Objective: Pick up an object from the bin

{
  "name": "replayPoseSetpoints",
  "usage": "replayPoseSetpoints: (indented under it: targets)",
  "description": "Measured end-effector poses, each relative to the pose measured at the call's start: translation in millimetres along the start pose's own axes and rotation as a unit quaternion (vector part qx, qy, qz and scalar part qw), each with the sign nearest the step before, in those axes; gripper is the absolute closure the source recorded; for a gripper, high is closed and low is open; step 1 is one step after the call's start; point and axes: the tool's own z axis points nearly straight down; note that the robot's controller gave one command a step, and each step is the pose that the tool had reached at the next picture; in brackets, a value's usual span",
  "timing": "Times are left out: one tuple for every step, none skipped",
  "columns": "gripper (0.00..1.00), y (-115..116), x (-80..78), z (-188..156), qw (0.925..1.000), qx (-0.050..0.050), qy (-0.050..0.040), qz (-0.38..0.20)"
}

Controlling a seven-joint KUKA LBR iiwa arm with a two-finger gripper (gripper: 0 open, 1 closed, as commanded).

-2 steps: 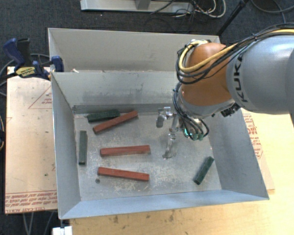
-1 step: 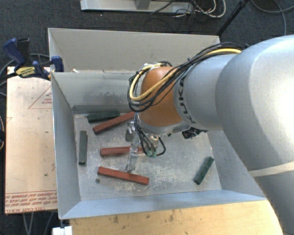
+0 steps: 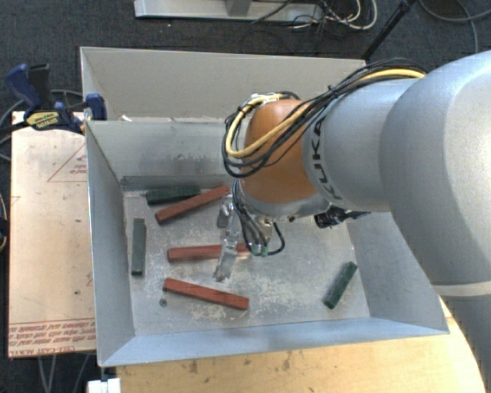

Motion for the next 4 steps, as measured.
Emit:
replayPoseSetpoints:
  targets:
    - [0.0,20.0,15.4,1.8,0.9997,0.0,0.0016,0.024]
    - [0.0,13.7,24.1,30.5,0.9966,0.0,0.002,0.082]
    - [0.0,-1.4,23.5,29.9,0.9946,-0.001,0.0009,0.104]
    - [1.0,-0.1,22.9,27.8,0.9946,-0.002,0.0002,0.103]
